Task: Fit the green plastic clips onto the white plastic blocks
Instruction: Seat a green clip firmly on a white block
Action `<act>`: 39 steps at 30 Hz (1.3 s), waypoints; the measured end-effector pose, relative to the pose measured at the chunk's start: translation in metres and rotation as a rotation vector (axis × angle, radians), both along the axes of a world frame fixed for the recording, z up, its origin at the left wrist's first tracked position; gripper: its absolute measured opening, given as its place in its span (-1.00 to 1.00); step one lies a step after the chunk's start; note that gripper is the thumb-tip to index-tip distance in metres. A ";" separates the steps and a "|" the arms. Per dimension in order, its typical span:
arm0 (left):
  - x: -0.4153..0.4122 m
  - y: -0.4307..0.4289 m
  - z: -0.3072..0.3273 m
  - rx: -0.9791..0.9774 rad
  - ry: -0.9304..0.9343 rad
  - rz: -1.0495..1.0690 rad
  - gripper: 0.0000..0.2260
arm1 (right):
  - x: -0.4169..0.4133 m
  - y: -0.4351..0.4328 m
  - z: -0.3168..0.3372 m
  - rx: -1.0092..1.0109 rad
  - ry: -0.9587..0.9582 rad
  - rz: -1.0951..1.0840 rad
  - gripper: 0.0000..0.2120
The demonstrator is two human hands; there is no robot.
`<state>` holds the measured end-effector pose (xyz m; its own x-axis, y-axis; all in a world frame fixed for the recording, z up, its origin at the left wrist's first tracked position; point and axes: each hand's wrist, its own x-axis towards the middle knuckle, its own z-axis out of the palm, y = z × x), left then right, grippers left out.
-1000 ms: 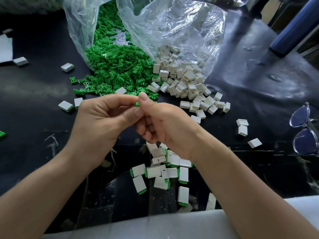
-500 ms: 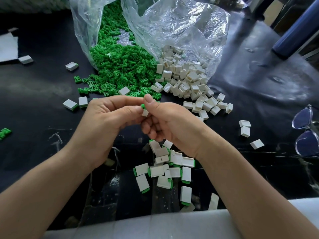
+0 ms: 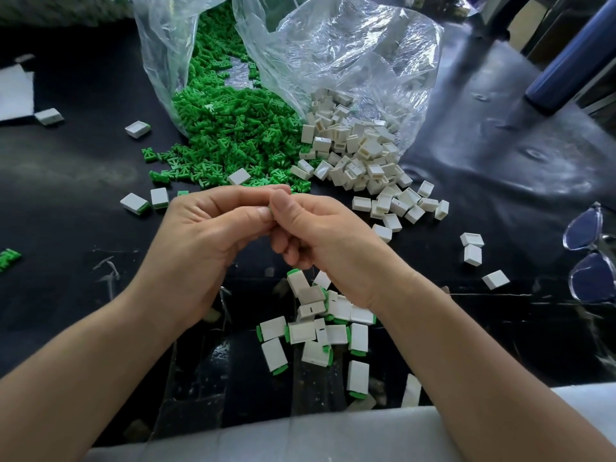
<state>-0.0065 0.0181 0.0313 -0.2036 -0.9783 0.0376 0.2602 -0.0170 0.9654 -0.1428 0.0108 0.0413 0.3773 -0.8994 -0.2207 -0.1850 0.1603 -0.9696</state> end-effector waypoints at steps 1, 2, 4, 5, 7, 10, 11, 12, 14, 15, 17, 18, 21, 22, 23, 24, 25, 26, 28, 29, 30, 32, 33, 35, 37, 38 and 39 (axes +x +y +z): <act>-0.001 0.000 0.000 -0.004 0.004 0.011 -0.80 | 0.001 0.001 0.000 -0.015 0.007 -0.009 -0.69; -0.002 0.001 -0.001 -0.008 0.006 0.025 -0.80 | 0.002 0.001 0.000 -0.029 0.022 -0.017 -0.69; -0.004 0.001 -0.002 -0.016 0.009 0.046 -0.82 | 0.004 0.002 -0.002 -0.048 0.064 -0.035 -0.68; -0.004 0.002 -0.002 -0.020 0.014 0.053 -0.84 | 0.005 0.003 -0.002 -0.055 0.087 -0.043 -0.68; -0.006 0.002 -0.002 -0.022 0.028 0.066 -0.86 | 0.008 0.003 -0.003 -0.078 0.125 -0.050 -0.68; -0.007 0.003 -0.002 -0.015 0.050 0.082 -0.80 | 0.011 0.003 -0.004 -0.103 0.127 -0.055 -0.70; -0.007 0.003 -0.002 -0.009 0.063 0.083 -0.80 | 0.011 0.003 -0.004 -0.109 0.124 -0.056 -0.72; -0.008 0.003 -0.002 0.002 0.079 0.084 -0.83 | 0.011 0.003 -0.004 -0.114 0.124 -0.056 -0.74; -0.008 0.003 -0.002 0.029 0.101 0.092 -0.86 | 0.012 0.003 -0.006 -0.119 0.126 -0.059 -0.78; -0.008 0.003 -0.003 0.039 0.108 0.097 -0.87 | 0.012 0.002 -0.006 -0.119 0.133 -0.060 -0.75; -0.009 0.004 -0.003 0.057 0.122 0.108 -0.85 | 0.011 0.002 -0.008 -0.119 0.154 -0.063 -0.64; -0.008 0.003 -0.003 0.062 0.121 0.109 -0.85 | 0.011 0.002 -0.008 -0.119 0.156 -0.066 -0.63; -0.007 0.002 -0.006 0.065 0.098 0.119 -0.81 | 0.013 0.003 -0.007 -0.124 0.144 -0.082 -0.70; -0.007 0.001 -0.007 0.068 0.101 0.124 -0.80 | 0.013 0.003 -0.007 -0.130 0.138 -0.086 -0.76; -0.007 0.001 -0.007 0.070 0.103 0.130 -0.79 | 0.014 0.004 -0.007 -0.138 0.135 -0.090 -0.80; -0.007 0.001 -0.008 0.071 0.104 0.133 -0.79 | 0.014 0.004 -0.008 -0.143 0.134 -0.092 -0.81; -0.008 0.001 -0.008 0.073 0.105 0.134 -0.79 | 0.014 0.004 -0.008 -0.147 0.134 -0.093 -0.82; -0.008 0.001 -0.008 0.074 0.106 0.133 -0.79 | 0.014 0.004 -0.009 -0.151 0.134 -0.096 -0.82; -0.008 0.001 -0.008 0.073 0.106 0.131 -0.79 | 0.014 0.004 -0.009 -0.154 0.135 -0.101 -0.80; -0.008 0.001 -0.009 0.074 0.109 0.132 -0.79 | 0.015 0.004 -0.009 -0.154 0.140 -0.105 -0.77; -0.008 0.001 -0.009 0.076 0.115 0.131 -0.80 | 0.015 0.004 -0.009 -0.153 0.147 -0.109 -0.74; -0.008 0.000 -0.009 0.075 0.113 0.129 -0.80 | 0.015 0.004 -0.009 -0.152 0.160 -0.114 -0.69; -0.007 0.000 -0.009 0.073 0.104 0.130 -0.80 | 0.015 0.004 -0.008 -0.149 0.169 -0.115 -0.68; -0.007 0.000 -0.009 0.072 0.106 0.129 -0.83 | 0.014 0.004 -0.008 -0.139 0.183 -0.121 -0.66; -0.007 0.001 -0.009 0.070 0.111 0.130 -0.84 | 0.013 0.005 -0.009 -0.133 0.187 -0.122 -0.65; -0.007 0.001 -0.009 0.070 0.114 0.128 -0.84 | 0.013 0.004 -0.009 -0.133 0.189 -0.122 -0.65; -0.007 0.001 -0.009 0.071 0.112 0.126 -0.84 | 0.013 0.004 -0.009 -0.135 0.191 -0.122 -0.65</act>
